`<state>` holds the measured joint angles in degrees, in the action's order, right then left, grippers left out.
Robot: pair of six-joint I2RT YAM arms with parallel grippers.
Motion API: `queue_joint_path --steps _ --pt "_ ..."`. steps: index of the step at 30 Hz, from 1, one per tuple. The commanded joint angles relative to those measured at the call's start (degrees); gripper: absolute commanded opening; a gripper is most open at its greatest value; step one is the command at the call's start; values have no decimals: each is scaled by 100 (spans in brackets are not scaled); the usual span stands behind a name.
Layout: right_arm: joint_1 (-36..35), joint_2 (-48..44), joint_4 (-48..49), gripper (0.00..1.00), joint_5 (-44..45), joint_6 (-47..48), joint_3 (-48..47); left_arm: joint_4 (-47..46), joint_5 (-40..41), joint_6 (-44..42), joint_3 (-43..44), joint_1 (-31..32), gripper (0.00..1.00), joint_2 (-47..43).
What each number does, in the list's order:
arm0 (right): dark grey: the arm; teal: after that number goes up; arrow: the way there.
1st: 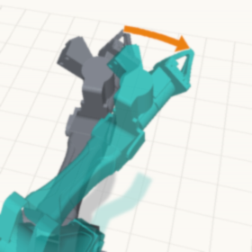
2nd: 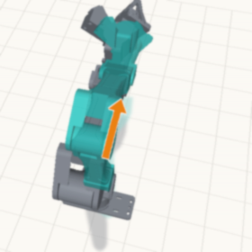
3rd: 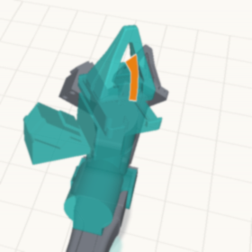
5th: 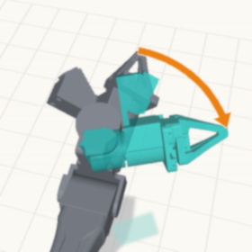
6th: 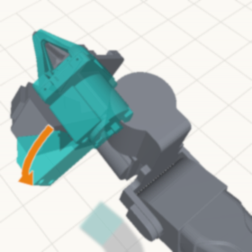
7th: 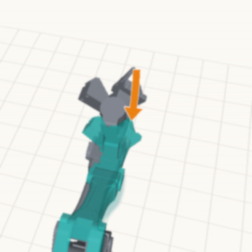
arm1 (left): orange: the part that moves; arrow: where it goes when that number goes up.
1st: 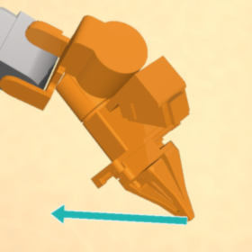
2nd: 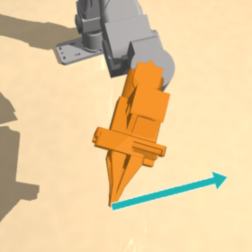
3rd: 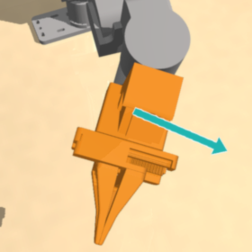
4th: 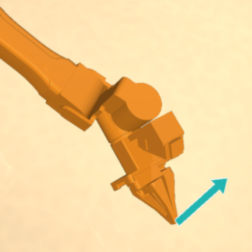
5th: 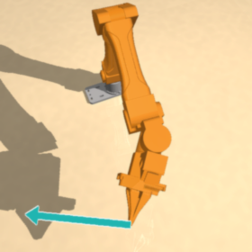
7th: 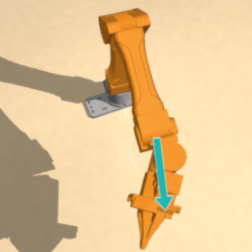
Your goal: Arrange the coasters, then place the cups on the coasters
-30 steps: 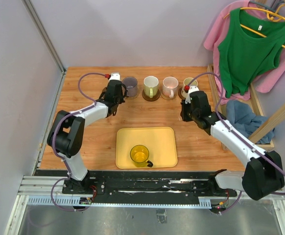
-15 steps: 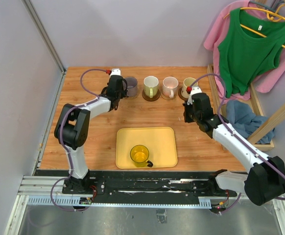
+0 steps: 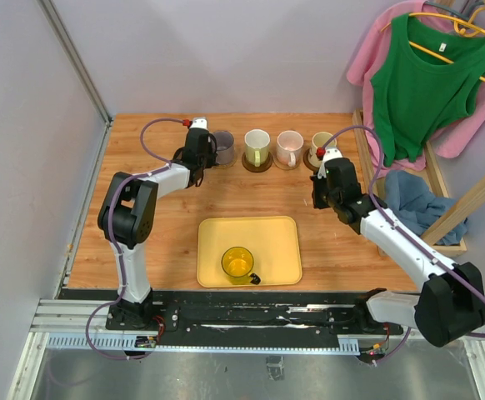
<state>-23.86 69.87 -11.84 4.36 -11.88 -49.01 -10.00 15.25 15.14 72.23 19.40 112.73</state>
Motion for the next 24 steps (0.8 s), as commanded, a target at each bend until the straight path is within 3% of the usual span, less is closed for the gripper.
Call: queue_joint_path --steps 1,24 --pt "-78 40 118 2 22 2 14 -272 -260 60 165 -47 1 74" --pt "-84 216 156 2 -241 -41 -77 -255 -649 173 126 -50 1 21"
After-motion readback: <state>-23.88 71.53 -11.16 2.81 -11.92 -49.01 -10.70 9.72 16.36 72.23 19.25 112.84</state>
